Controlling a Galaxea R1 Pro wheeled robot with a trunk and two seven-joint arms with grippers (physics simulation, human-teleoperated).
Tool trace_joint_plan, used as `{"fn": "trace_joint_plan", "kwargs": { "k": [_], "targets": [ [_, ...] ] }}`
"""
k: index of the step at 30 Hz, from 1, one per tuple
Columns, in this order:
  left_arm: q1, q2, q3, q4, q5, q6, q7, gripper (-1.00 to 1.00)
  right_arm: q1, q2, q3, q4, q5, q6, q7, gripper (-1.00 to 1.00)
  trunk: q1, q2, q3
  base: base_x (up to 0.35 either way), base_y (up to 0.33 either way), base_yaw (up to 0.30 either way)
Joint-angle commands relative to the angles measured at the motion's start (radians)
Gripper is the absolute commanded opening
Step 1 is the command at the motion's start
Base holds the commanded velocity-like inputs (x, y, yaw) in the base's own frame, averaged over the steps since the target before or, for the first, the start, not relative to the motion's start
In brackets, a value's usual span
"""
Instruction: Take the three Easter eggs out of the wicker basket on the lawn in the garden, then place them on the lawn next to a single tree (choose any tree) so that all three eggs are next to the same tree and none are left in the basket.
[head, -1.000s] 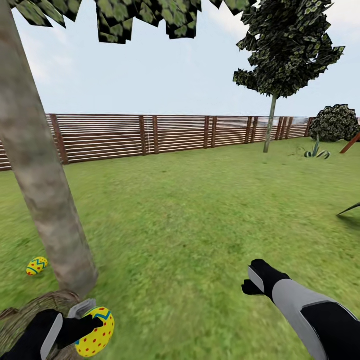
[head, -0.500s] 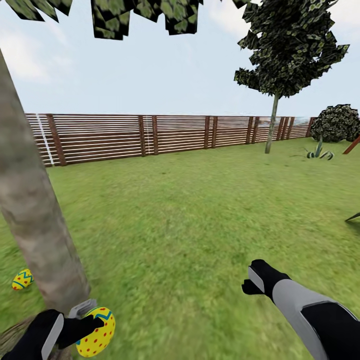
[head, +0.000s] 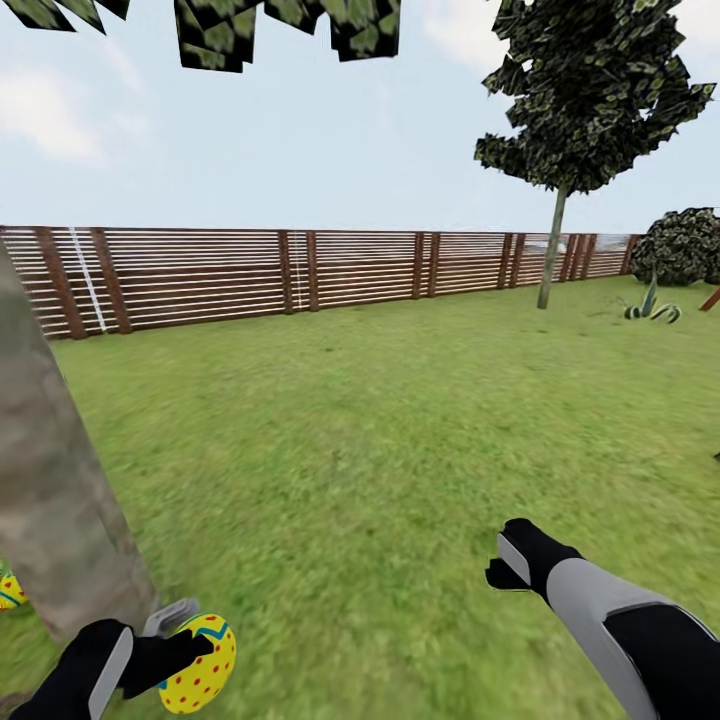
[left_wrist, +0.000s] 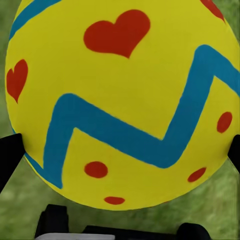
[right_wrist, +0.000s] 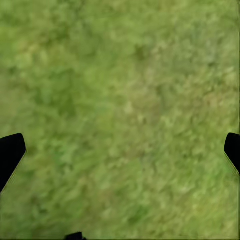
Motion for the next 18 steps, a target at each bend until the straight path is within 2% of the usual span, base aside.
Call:
{"fn": "trace_joint_plan", "kwargs": {
  "k": [1,6,12,15,18],
  "targets": [
    [-0.001,-0.001,0.002,-0.001,0.004,0.006,-0.002,-1.0,0.0,0.001,0.007,-0.003,-0.011,0.005,-0.006,1.0,0.001,-0.001,-0.001,0.344,-0.167,0.234],
    [-0.001,-0.001,0.002,-0.001,0.004,0.006,-0.003,-1.0,0.0,-0.002,0.006,-0.003,-0.011,-0.001,-0.005,1.0,0.001,-0.001,-0.001,0.344,-0.159,0.098],
    [-0.001,-0.001,0.002,-0.001,0.004,0.007,-0.003,-1.0,0.0,0.0,0.007,-0.003,-0.011,-0.009,-0.005,1.0,0.001,-0.001,-0.001,0.345,-0.028,0.009],
    [-0.001,-0.001,0.002,0.0,0.004,0.007,-0.001,-1.0,0.0,0.002,0.007,-0.003,-0.011,-0.009,-0.007,1.0,0.001,-0.001,-0.001,0.263,-0.015,0.199],
    [-0.001,0.001,0.002,0.0,0.004,0.008,-0.002,-1.0,0.0,0.002,0.007,-0.003,-0.011,-0.009,-0.007,1.0,0.001,-0.001,-0.001,0.097,-0.002,0.197]
  ]
}}
